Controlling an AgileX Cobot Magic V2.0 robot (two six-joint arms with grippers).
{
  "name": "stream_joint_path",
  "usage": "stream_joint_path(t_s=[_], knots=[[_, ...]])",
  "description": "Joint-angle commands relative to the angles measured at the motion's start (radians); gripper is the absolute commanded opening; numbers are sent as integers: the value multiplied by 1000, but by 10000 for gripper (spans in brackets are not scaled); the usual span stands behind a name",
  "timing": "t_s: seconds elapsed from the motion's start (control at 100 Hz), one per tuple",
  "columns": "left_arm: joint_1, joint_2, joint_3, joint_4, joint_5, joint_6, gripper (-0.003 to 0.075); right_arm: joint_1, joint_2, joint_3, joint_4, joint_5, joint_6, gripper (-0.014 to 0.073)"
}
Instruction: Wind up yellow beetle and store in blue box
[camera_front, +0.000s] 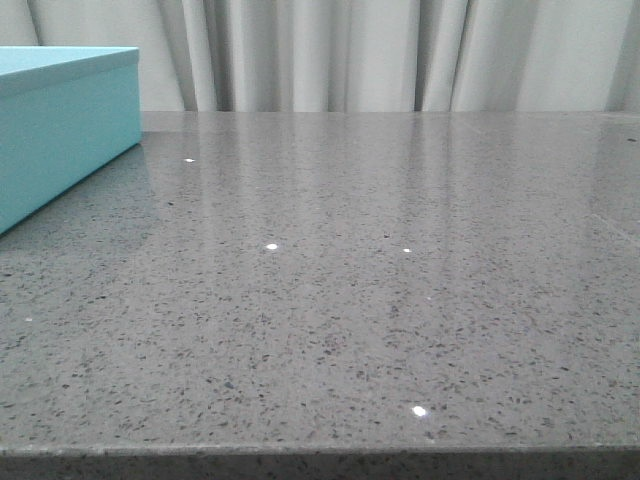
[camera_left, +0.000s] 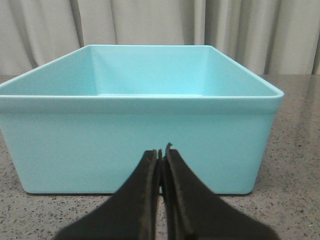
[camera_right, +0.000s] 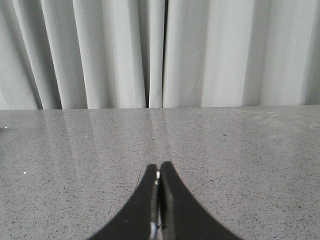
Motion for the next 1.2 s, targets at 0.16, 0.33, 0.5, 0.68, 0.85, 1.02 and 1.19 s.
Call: stream_joint_path(t_s=[0.16, 0.33, 0.5, 0.68, 0.85, 1.02, 1.19], knots=[[-8, -31, 42, -6, -77, -11, -20, -2, 9, -25, -34, -65, -11, -59], [-8, -31, 42, -6, -77, -11, -20, -2, 9, -22, -34, -72, -11, -59], [-8, -31, 42, -6, -77, -11, -20, -2, 9, -14, -29, -122, -20, -59], [-8, -31, 42, -6, -77, -11, -20, -44, 9, 44, 220, -245, -263, -59], [-8, -31, 42, -6, -77, -11, -20, -140, 9, 129, 477, -363, -493, -59], [-8, -31, 42, -6, -77, -11, -20, -233, 9, 205, 519, -388, -498, -59], [-6, -31, 42, -6, -77, -11, -20, -311, 9, 281, 534, -421, -498, -59]])
